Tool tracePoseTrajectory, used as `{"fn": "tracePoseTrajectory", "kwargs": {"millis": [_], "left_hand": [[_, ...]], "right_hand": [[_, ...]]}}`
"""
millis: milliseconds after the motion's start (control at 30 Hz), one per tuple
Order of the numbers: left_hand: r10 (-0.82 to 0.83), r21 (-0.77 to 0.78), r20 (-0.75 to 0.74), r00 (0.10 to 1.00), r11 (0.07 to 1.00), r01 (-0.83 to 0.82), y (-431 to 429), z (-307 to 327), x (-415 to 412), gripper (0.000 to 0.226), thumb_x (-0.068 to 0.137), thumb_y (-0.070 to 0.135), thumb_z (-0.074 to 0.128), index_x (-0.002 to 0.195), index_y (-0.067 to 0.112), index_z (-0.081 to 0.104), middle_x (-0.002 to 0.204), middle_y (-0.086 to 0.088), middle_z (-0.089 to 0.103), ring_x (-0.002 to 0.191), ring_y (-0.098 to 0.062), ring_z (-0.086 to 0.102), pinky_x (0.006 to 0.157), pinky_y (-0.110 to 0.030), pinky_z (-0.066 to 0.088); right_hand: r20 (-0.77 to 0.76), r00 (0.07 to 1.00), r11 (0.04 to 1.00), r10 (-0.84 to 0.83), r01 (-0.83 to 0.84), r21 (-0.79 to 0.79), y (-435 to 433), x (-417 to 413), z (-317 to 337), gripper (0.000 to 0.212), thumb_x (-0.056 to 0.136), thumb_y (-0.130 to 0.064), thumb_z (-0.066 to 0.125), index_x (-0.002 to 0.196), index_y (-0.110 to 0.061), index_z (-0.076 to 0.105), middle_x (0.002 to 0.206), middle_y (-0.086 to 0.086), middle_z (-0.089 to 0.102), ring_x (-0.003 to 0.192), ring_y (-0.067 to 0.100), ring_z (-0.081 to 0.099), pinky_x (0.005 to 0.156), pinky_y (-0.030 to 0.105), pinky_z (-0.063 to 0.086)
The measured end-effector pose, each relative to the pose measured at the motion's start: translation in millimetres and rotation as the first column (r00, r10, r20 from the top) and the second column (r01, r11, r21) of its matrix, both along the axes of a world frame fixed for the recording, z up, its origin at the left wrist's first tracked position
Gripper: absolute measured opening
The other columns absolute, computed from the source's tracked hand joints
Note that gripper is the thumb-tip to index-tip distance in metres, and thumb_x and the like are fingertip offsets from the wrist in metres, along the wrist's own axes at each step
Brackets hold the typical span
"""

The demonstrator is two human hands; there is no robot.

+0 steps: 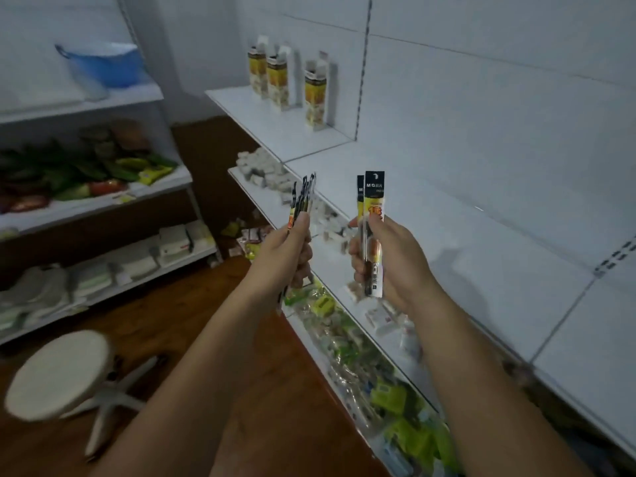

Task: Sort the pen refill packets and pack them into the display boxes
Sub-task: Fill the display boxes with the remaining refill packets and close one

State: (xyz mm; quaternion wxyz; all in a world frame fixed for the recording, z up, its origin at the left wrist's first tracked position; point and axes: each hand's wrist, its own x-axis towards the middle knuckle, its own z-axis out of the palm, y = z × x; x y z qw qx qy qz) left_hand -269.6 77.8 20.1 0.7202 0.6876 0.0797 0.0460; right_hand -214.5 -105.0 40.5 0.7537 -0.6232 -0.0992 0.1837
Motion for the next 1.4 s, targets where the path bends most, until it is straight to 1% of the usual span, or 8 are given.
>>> {"fn": "tracePoseTrajectory", "kwargs": {"millis": [67,167,267,400,767,900,1167,1400], "left_hand": [[0.048,0.017,-0.005,0.999,0.999,-0.048,43.6,1.4,-0.3,0.047,0.100,0.064,0.050,0.097,0.017,0.046,0.074,-0.008,0.024,0.057,-0.021,0.026,0.052,-0.036,0.020],[0.129,0.067,0.001,0.992,0.989,-0.129,99.0,2.7,-0.2,0.047,0.101,0.061,0.051,0.093,0.015,0.048,0.067,0.001,0.041,0.053,-0.016,0.038,0.048,-0.030,0.031],[0.198,0.113,0.014,0.980,0.974,-0.198,144.4,1.7,3.2,0.043,0.103,0.055,0.053,0.088,0.014,0.051,0.070,-0.007,0.049,0.051,-0.017,0.045,0.046,-0.029,0.035],[0.261,0.151,0.046,0.964,0.953,-0.265,199.5,-5.8,20.0,0.036,0.104,0.046,0.056,0.095,0.011,0.055,0.068,-0.009,0.047,0.050,-0.018,0.045,0.044,-0.026,0.036],[0.456,0.297,0.051,0.889,0.843,-0.449,349.3,8.2,146.1,0.038,0.101,0.042,0.065,0.082,0.010,0.056,0.061,-0.004,0.054,0.049,-0.022,0.056,0.049,-0.034,0.047],[0.471,0.344,0.052,0.881,0.820,-0.459,393.6,17.6,195.2,0.039,0.101,0.042,0.064,0.082,0.009,0.058,0.060,-0.002,0.058,0.047,-0.021,0.053,0.050,-0.035,0.046],[0.464,0.295,0.078,0.882,0.834,-0.465,487.8,14.1,286.6,0.039,0.102,0.043,0.063,0.083,0.009,0.057,0.060,-0.007,0.055,0.050,-0.027,0.052,0.052,-0.038,0.045],[0.325,0.346,0.110,0.939,0.874,-0.343,591.0,9.3,390.5,0.046,0.104,0.046,0.058,0.072,0.012,0.057,0.053,-0.001,0.059,0.047,-0.022,0.055,0.052,-0.035,0.047]], "right_hand": [[0.095,0.995,0.996,0.042,-0.034,-0.084,46.5,0.2,0.1,0.030,0.111,-0.031,0.046,0.113,-0.010,0.068,0.081,0.011,0.067,0.060,0.027,0.060,0.059,0.042,0.056],[0.138,0.988,0.986,0.069,-0.047,-0.159,106.4,1.6,-0.5,0.029,0.110,-0.033,0.048,0.112,-0.014,0.069,0.081,0.006,0.071,0.066,0.027,0.065,0.069,0.044,0.061],[0.159,0.983,0.978,0.095,-0.063,-0.199,158.3,11.9,-2.1,0.030,0.111,-0.037,0.045,0.109,-0.016,0.067,0.079,0.004,0.070,0.059,0.024,0.062,0.060,0.040,0.055],[0.174,0.974,0.973,0.144,-0.106,-0.207,222.7,41.8,-6.2,0.032,0.112,-0.035,0.041,0.109,-0.015,0.066,0.073,0.004,0.063,0.049,0.018,0.050,0.050,0.032,0.044],[0.176,0.942,0.949,0.286,-0.253,-0.190,393.4,192.8,-7.2,0.035,0.111,-0.040,0.040,0.103,-0.017,0.066,0.069,0.001,0.061,0.053,0.019,0.054,0.050,0.033,0.046],[0.186,0.929,0.938,0.320,-0.283,-0.202,442.5,242.0,2.3,0.036,0.111,-0.039,0.040,0.103,-0.017,0.066,0.068,0.000,0.062,0.054,0.020,0.055,0.052,0.032,0.048],[0.197,0.931,0.941,0.307,-0.265,-0.211,539.9,330.3,-1.6,0.036,0.111,-0.039,0.040,0.103,-0.016,0.066,0.068,0.000,0.063,0.052,0.020,0.055,0.049,0.028,0.048],[0.236,0.955,0.967,0.181,-0.129,-0.219,637.9,418.4,0.7,0.034,0.111,-0.038,0.040,0.103,-0.017,0.066,0.071,0.003,0.062,0.053,0.020,0.055,0.052,0.034,0.048]]}}
